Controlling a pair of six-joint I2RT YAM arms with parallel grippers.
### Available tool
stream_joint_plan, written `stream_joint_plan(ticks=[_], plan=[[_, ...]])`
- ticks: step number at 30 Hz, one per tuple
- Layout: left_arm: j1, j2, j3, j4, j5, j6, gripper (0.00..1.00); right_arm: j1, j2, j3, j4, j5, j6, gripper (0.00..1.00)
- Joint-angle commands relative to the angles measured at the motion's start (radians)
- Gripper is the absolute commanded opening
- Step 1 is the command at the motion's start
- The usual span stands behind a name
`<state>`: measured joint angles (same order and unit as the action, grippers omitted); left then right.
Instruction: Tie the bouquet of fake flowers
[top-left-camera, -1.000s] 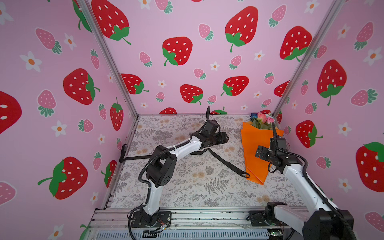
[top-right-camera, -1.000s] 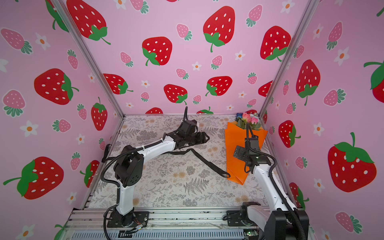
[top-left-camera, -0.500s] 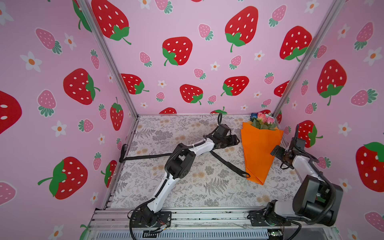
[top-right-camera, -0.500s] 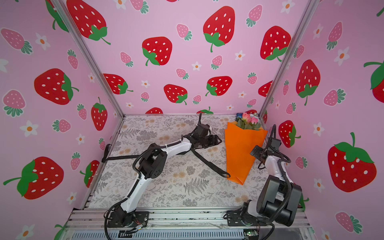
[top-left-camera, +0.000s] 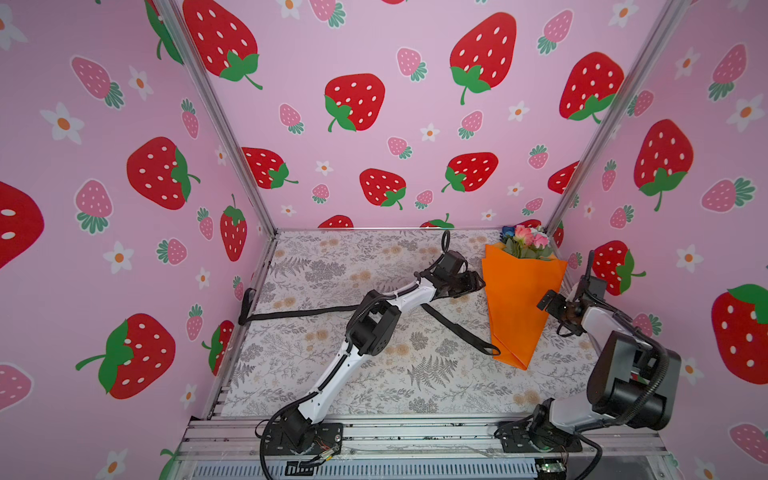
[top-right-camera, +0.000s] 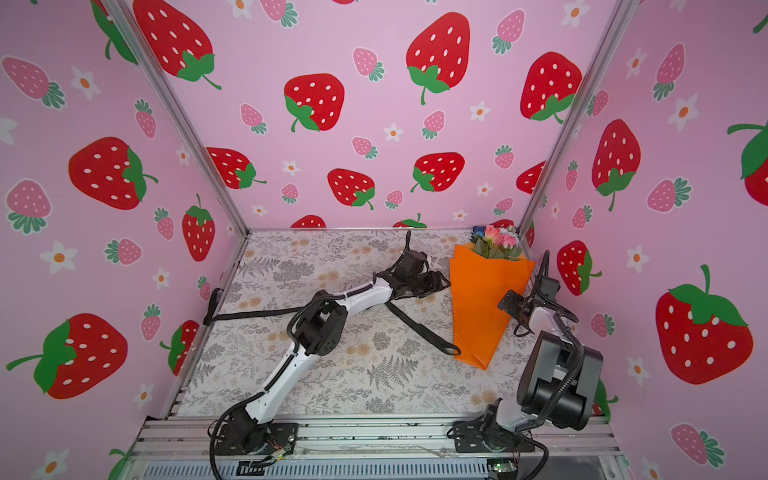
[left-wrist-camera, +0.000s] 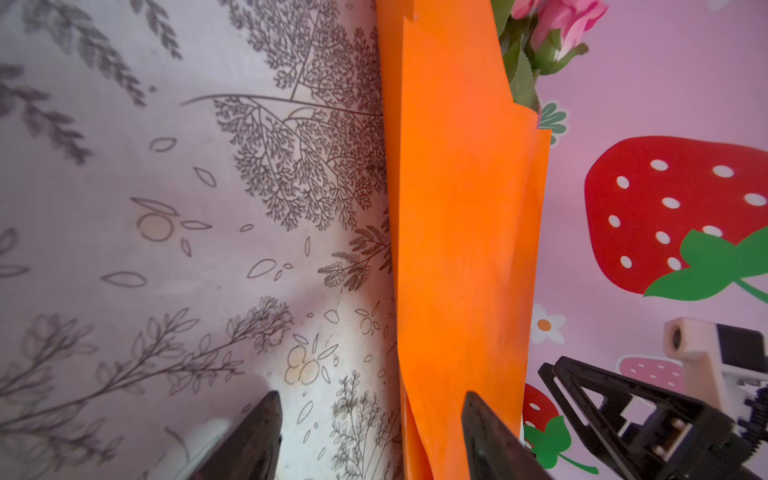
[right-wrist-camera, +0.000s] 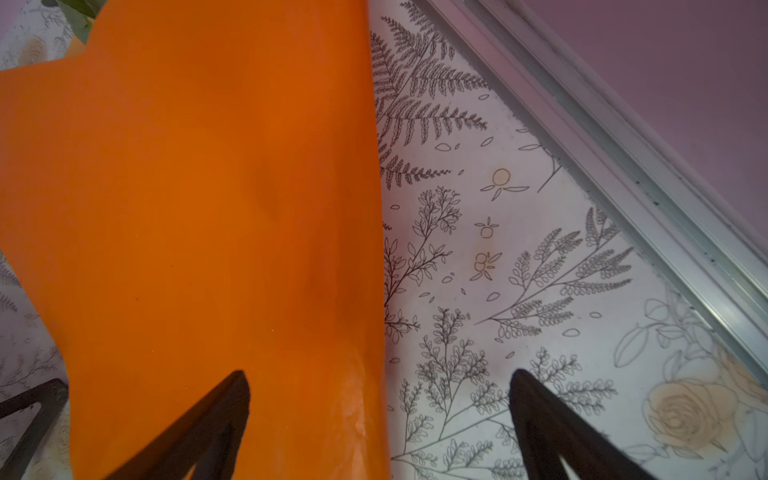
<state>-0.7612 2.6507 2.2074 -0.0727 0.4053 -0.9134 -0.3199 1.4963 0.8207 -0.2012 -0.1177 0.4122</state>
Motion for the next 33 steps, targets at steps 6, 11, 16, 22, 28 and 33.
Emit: stream_joint_plan(ticks=[6, 11, 16, 22, 28, 33], plan=[[-0.009, 0.095, 0.117, -0.018, 0.039, -0.042, 0.66, -0.011, 0.051, 0.018, 0.030, 0.002, -0.024, 1.00], [-0.023, 0.131, 0.173, -0.015, 0.051, -0.045, 0.65, -0.021, 0.070, 0.037, 0.033, 0.023, -0.017, 1.00], [-0.026, 0.155, 0.185, -0.002, 0.043, -0.061, 0.59, -0.042, 0.102, 0.063, 0.042, 0.009, -0.018, 1.00], [-0.027, 0.185, 0.193, 0.023, 0.044, -0.099, 0.51, -0.054, 0.156, 0.088, 0.062, -0.052, -0.029, 1.00], [-0.041, 0.221, 0.229, 0.030, 0.047, -0.119, 0.41, -0.056, 0.211, 0.095, 0.107, -0.174, -0.027, 1.00], [-0.048, 0.241, 0.238, 0.031, 0.049, -0.135, 0.26, -0.055, 0.245, 0.101, 0.144, -0.293, -0.017, 1.00]])
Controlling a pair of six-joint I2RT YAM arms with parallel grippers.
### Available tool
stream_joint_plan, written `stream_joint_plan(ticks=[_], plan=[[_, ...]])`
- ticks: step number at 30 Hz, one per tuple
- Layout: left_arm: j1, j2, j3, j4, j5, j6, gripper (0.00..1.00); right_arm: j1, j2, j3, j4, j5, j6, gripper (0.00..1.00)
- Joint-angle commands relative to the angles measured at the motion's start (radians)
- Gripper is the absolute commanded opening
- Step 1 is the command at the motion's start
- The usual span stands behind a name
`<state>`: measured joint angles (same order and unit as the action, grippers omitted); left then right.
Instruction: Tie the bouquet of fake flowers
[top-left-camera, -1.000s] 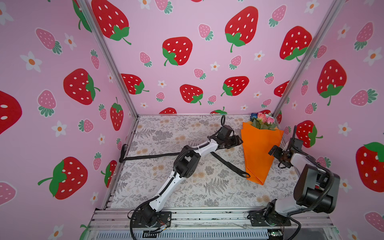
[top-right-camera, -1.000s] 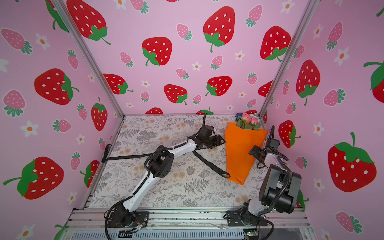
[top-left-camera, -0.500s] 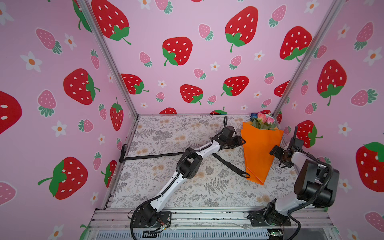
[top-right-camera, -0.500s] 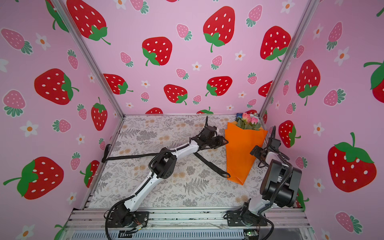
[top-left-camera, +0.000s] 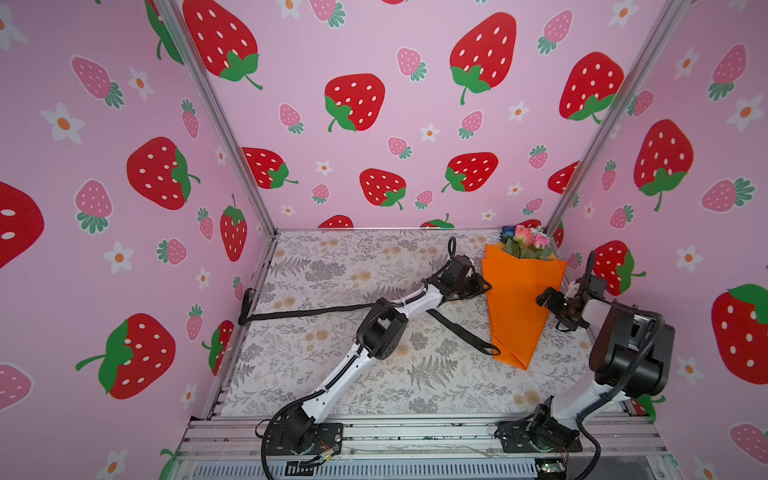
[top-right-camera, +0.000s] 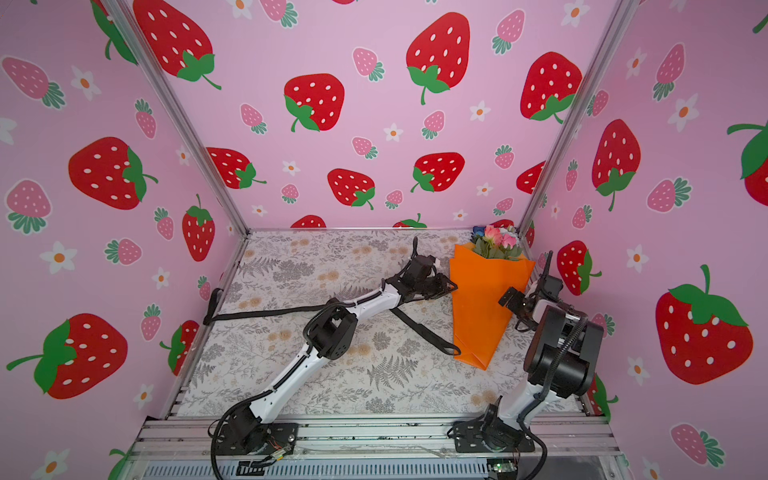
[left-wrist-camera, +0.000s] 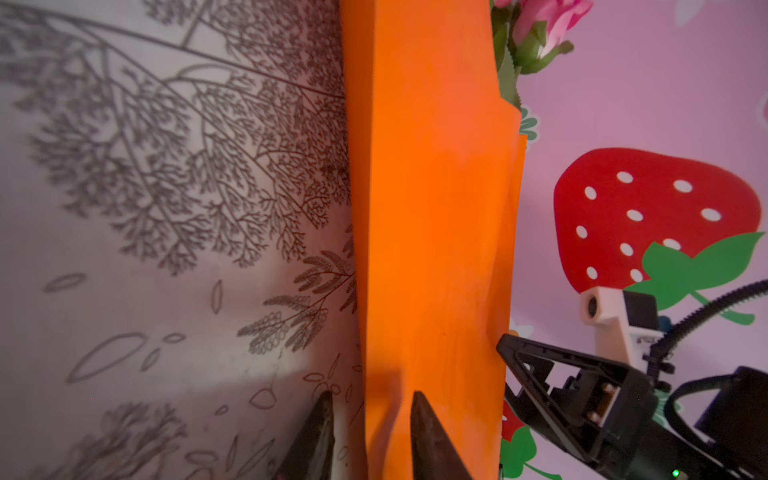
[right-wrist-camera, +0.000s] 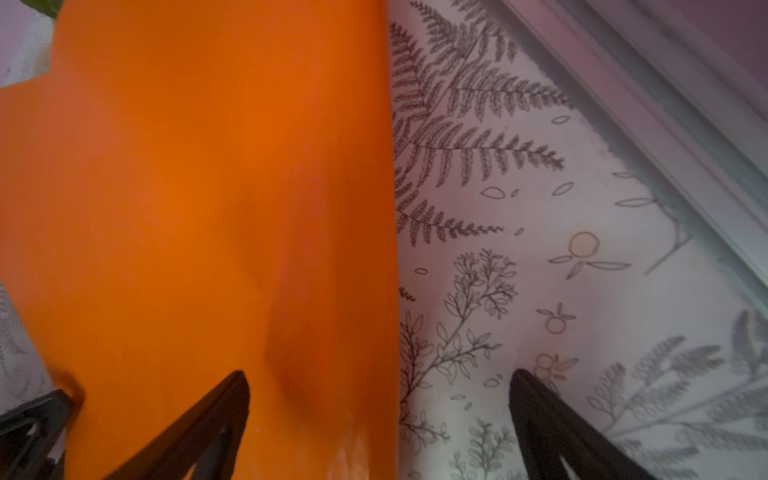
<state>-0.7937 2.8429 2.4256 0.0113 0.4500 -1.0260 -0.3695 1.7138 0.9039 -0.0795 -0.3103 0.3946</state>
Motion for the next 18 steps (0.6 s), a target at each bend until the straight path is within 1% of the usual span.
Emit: stream_joint_plan(ticks=[1, 4, 6, 8, 16, 18], plan=[[-0.018, 0.050, 0.021, -0.053, 0.006, -0.024, 0.22, -0.003, 0.036, 0.018, 0.030, -0.121, 0.004, 1.00], [-0.022, 0.054, 0.023, -0.054, 0.007, -0.022, 0.12, 0.011, 0.048, 0.018, 0.038, -0.146, 0.009, 1.00], [-0.025, 0.052, 0.023, -0.059, 0.007, -0.019, 0.07, 0.031, 0.050, 0.020, 0.033, -0.145, 0.005, 1.00], [-0.031, 0.049, 0.023, -0.064, 0.003, -0.013, 0.00, 0.059, 0.051, 0.028, 0.019, -0.139, -0.004, 1.00], [-0.045, 0.048, 0.023, -0.078, -0.010, -0.005, 0.00, 0.196, 0.058, 0.073, -0.049, -0.048, -0.041, 1.00], [-0.049, 0.049, 0.023, -0.079, -0.009, -0.005, 0.00, 0.234, 0.072, 0.091, -0.079, -0.010, -0.056, 1.00]])
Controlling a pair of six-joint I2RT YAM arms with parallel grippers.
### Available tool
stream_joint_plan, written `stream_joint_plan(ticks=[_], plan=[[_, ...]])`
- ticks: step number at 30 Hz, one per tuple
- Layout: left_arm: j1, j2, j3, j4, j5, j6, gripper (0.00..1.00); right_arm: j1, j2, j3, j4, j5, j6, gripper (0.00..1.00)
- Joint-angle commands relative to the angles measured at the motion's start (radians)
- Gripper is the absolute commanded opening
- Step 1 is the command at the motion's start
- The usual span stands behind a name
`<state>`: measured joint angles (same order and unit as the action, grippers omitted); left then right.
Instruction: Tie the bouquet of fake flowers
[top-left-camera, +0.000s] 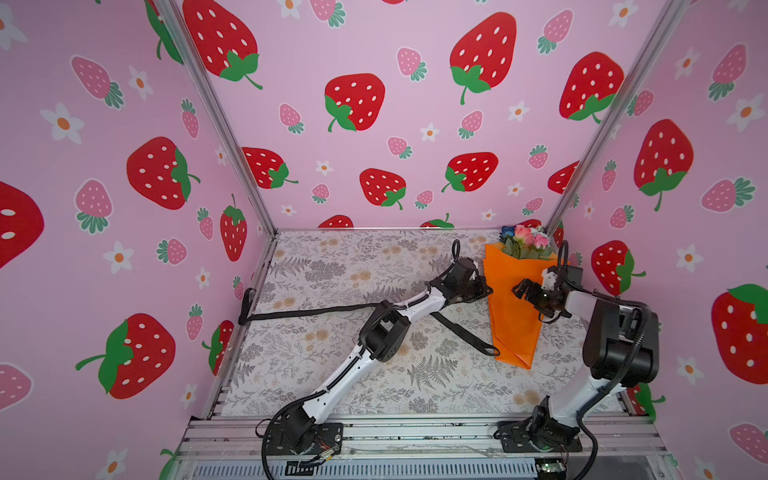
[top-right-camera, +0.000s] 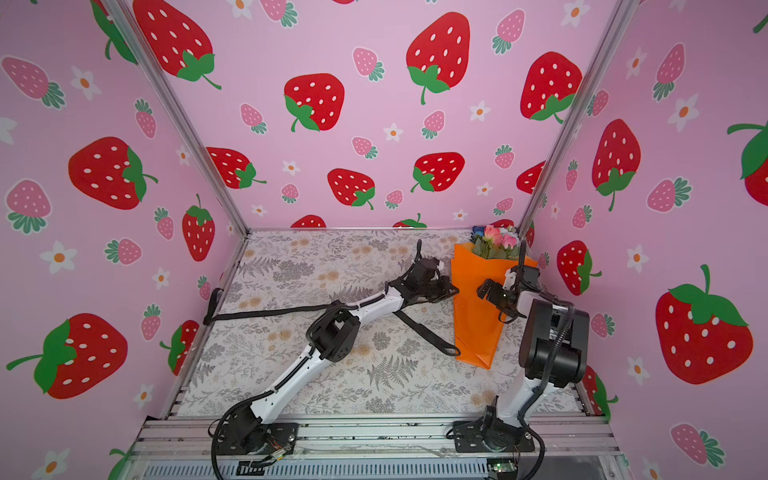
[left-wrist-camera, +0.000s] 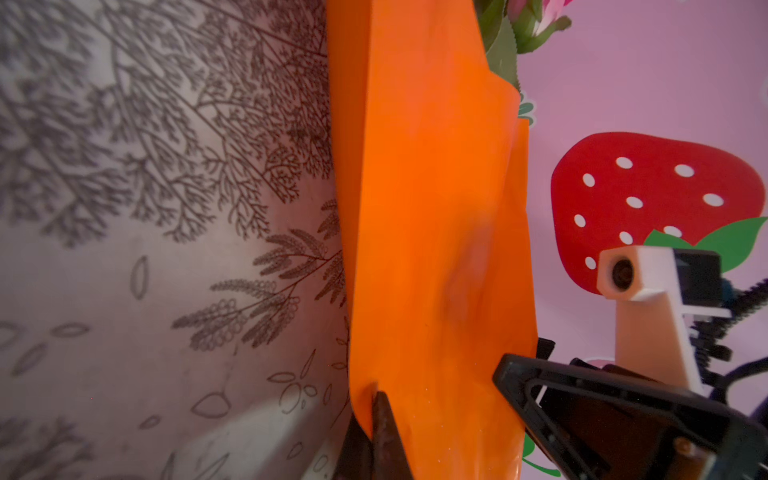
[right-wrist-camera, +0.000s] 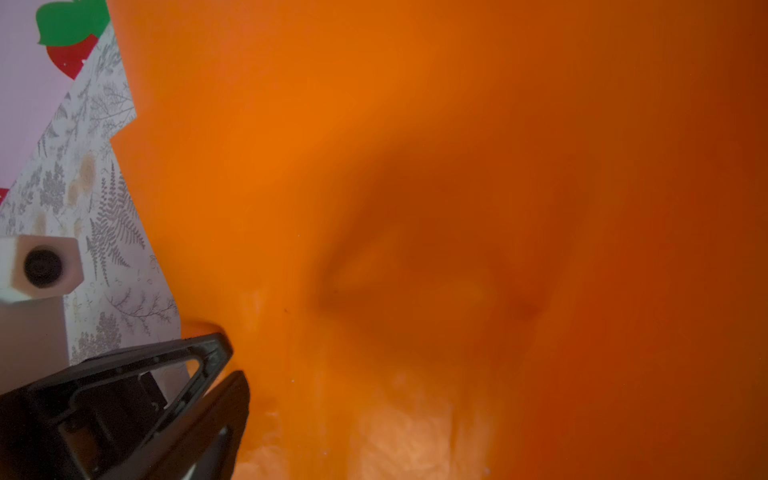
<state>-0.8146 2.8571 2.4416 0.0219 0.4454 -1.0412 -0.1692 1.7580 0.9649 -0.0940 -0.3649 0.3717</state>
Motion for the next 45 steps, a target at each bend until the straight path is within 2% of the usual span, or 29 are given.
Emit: stream_joint_plan(ticks=[1, 6, 12, 20, 22, 24, 25, 28, 30, 38, 41, 45], plan=[[-0.028, 0.034, 0.008, -0.089, -0.005, 0.010, 0.00, 0.056, 0.039, 0.045, -0.086, 0.075, -0.043, 1.00], [-0.031, 0.032, 0.014, -0.095, -0.007, 0.013, 0.00, 0.162, 0.089, 0.091, -0.183, 0.238, -0.070, 1.00], [-0.031, 0.030, 0.013, -0.097, -0.004, 0.010, 0.00, 0.238, 0.176, 0.165, -0.305, 0.421, -0.090, 1.00], [-0.031, 0.013, -0.007, -0.086, -0.002, 0.010, 0.00, 0.277, 0.299, 0.242, -0.410, 0.542, -0.131, 0.99], [-0.029, 0.000, -0.030, -0.078, -0.001, 0.009, 0.00, 0.278, 0.323, 0.250, -0.422, 0.558, -0.138, 0.88], [-0.025, -0.021, -0.067, -0.053, 0.006, -0.002, 0.00, 0.278, 0.340, 0.254, -0.426, 0.590, -0.137, 0.67], [-0.021, -0.034, -0.095, -0.030, 0.013, -0.013, 0.01, 0.277, 0.348, 0.257, -0.426, 0.606, -0.139, 0.61], [-0.005, -0.078, -0.173, 0.028, 0.028, -0.046, 0.13, 0.269, 0.366, 0.269, -0.426, 0.626, -0.140, 0.58], [0.009, -0.108, -0.216, 0.058, 0.039, -0.058, 0.19, 0.261, 0.370, 0.282, -0.432, 0.635, -0.142, 0.52], [0.068, -0.351, -0.512, 0.175, -0.013, -0.041, 0.49, 0.220, 0.317, 0.295, -0.427, 0.638, -0.152, 0.13], [0.094, -0.462, -0.643, 0.210, -0.042, -0.018, 0.64, 0.217, 0.272, 0.278, -0.403, 0.606, -0.161, 0.01], [0.127, -0.621, -0.812, 0.219, -0.101, 0.051, 0.92, 0.218, 0.175, 0.233, -0.350, 0.537, -0.149, 0.00]])
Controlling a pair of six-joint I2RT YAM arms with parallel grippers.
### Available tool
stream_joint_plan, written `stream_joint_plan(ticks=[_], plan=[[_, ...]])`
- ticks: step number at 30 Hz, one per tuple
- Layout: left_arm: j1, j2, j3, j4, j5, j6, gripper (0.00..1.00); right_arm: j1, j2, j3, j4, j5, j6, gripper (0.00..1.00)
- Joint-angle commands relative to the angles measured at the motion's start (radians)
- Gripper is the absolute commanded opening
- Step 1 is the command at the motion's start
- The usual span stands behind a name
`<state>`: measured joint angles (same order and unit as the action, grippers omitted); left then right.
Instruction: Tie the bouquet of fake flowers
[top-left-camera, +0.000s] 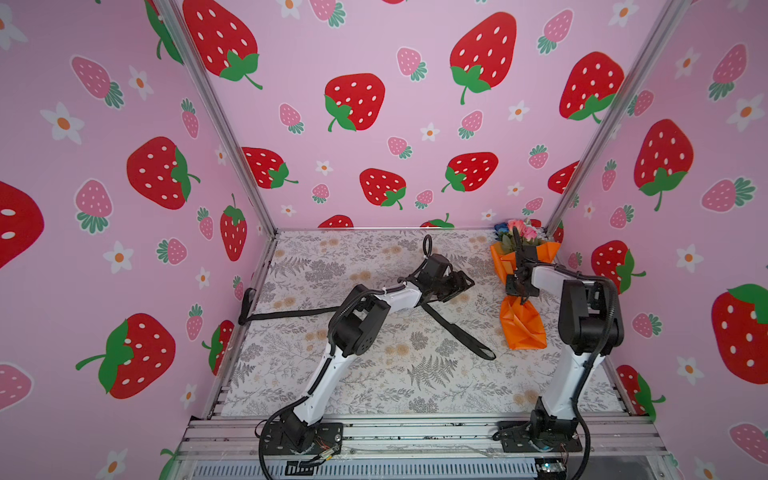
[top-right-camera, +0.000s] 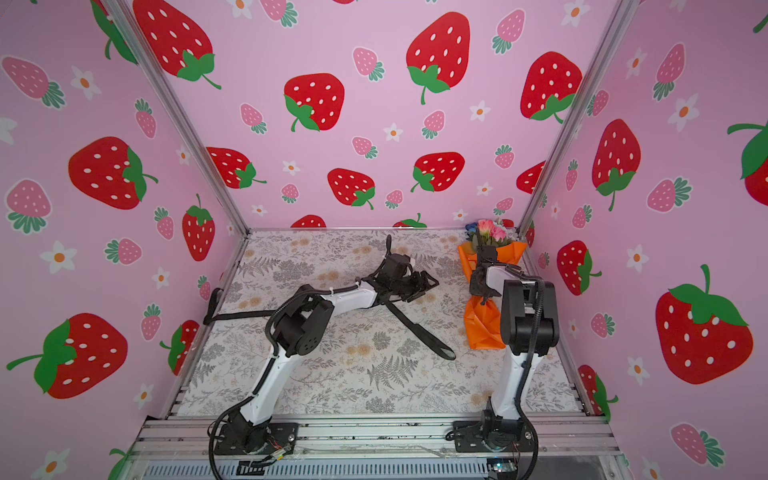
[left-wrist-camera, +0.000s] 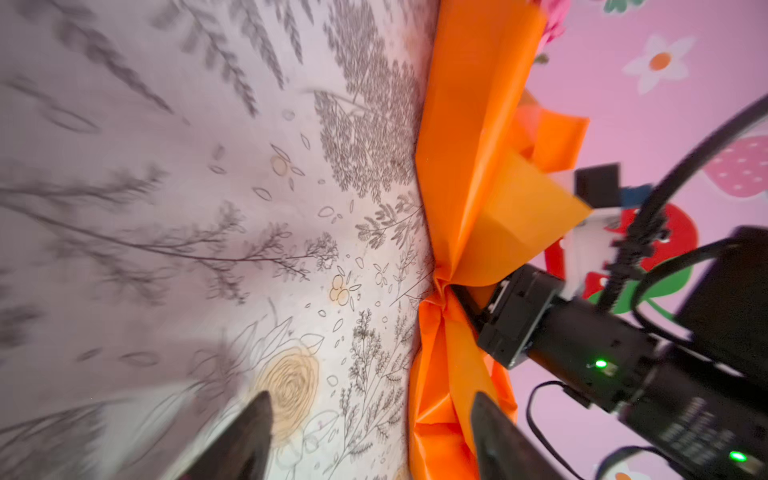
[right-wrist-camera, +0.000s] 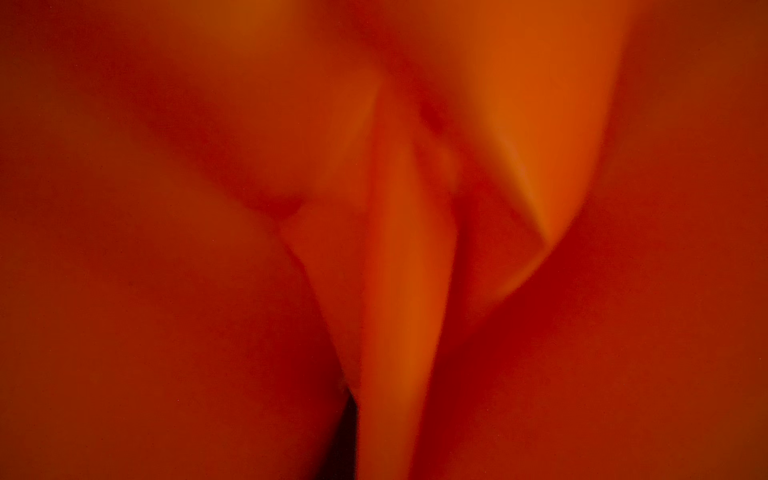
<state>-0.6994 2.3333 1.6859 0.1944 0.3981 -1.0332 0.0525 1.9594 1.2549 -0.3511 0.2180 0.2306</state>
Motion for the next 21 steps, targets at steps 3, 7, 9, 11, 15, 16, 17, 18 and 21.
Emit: stream_joint_plan(ticks=[3, 7, 9, 11, 15, 16, 17, 18, 21], plan=[[0.035, -0.210, -0.182, 0.045, -0.098, 0.088, 0.99, -0.003, -0.116, -0.097, -0.053, -0.099, 0.013, 0.00], [0.065, -0.344, -0.330, 0.031, -0.148, 0.130, 0.99, 0.006, -0.253, -0.152, -0.005, -0.166, 0.055, 0.00], [0.075, -0.401, -0.390, 0.001, -0.184, 0.148, 1.00, 0.013, -0.317, -0.174, 0.008, -0.182, 0.076, 0.00], [0.081, -0.434, -0.412, -0.074, -0.203, 0.185, 0.96, 0.015, -0.378, -0.190, 0.014, -0.188, 0.093, 0.00], [0.069, -0.437, -0.370, -0.318, -0.245, 0.273, 0.91, 0.015, -0.497, -0.191, -0.005, -0.187, 0.108, 0.00], [0.061, -0.436, -0.372, -0.346, -0.254, 0.274, 0.90, 0.014, -0.522, -0.187, -0.015, -0.182, 0.108, 0.00], [0.051, -0.433, -0.380, -0.352, -0.255, 0.270, 0.89, 0.014, -0.542, -0.183, -0.022, -0.179, 0.108, 0.00], [0.040, -0.434, -0.393, -0.347, -0.288, 0.260, 0.88, 0.015, -0.563, -0.180, -0.030, -0.178, 0.108, 0.00], [0.011, -0.422, -0.407, -0.338, -0.336, 0.226, 0.83, 0.015, -0.612, -0.180, -0.042, -0.192, 0.110, 0.00]])
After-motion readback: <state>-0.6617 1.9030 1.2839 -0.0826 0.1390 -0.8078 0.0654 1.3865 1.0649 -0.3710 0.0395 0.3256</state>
